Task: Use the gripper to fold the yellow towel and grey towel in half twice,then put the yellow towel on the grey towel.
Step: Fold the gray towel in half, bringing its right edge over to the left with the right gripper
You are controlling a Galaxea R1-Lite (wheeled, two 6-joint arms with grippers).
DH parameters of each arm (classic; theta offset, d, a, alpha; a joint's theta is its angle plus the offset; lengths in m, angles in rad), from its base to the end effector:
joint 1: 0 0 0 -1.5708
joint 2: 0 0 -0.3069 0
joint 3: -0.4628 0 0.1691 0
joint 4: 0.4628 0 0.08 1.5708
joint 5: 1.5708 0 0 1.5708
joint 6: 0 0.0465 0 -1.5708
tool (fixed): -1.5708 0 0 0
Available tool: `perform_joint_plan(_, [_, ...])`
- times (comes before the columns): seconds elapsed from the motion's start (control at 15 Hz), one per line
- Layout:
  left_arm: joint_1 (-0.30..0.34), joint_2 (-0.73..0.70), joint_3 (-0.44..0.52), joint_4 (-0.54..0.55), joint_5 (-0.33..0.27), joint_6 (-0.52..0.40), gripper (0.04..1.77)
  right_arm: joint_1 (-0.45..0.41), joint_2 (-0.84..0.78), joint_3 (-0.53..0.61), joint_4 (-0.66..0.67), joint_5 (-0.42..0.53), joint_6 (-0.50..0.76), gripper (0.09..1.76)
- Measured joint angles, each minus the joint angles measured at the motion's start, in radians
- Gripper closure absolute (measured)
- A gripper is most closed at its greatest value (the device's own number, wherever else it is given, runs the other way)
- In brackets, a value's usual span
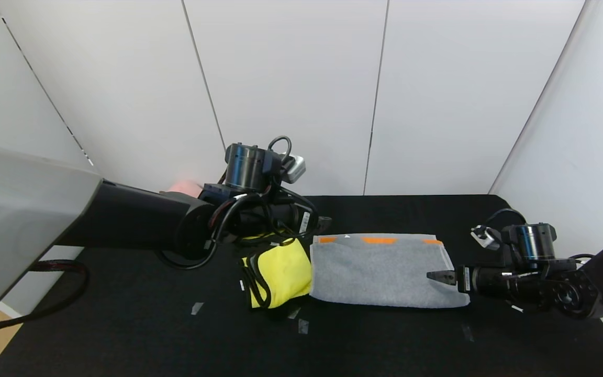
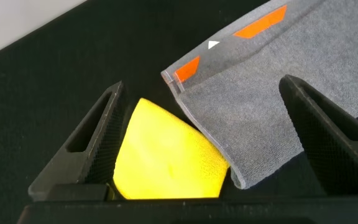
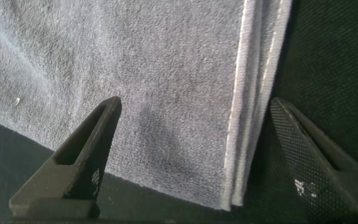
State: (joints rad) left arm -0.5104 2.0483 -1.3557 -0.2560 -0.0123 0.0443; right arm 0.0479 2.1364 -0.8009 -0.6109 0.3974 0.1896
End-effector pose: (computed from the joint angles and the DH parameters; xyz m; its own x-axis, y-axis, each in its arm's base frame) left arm 0.3665 -0.2058 0.1806 0.7846 -0.4534 -0.4228 0.5141 0.8570 0.0349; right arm 0.3639 0.0355 0.0481 0.6711 0.4196 -0.6112 -0.2028 0.8969 0.3931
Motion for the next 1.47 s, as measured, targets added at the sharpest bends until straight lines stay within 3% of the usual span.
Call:
perform_joint_plan(0.2, [0.000, -0.002, 0.000, 0.000, 0.000, 0.000, 0.10, 0.010, -0.001, 0.010, -0.002, 0.001, -0.003, 0.15])
perform_joint_plan(0.4, [0.000, -0.005, 0.000, 0.000, 0.000, 0.000, 0.10, 0.013, 0.000, 0.016, 0.004, 0.002, -0.003, 0.64])
perform_joint_plan(0.67, [0.000, -0.006, 0.001, 0.000, 0.000, -0.001, 0.10, 0.013, 0.003, 0.016, 0.003, 0.003, -0.003, 1.08])
perform_joint_plan(0.8, [0.000, -0.006, 0.003, 0.000, 0.000, -0.001, 0.10, 0.013, 0.004, 0.016, 0.001, 0.003, -0.003, 1.70])
perform_joint_plan(1.47, [-0.003, -0.009, 0.006, 0.000, -0.001, 0.000, 0.09, -0.017, -0.023, -0.005, 0.002, 0.004, -0.001, 1.69])
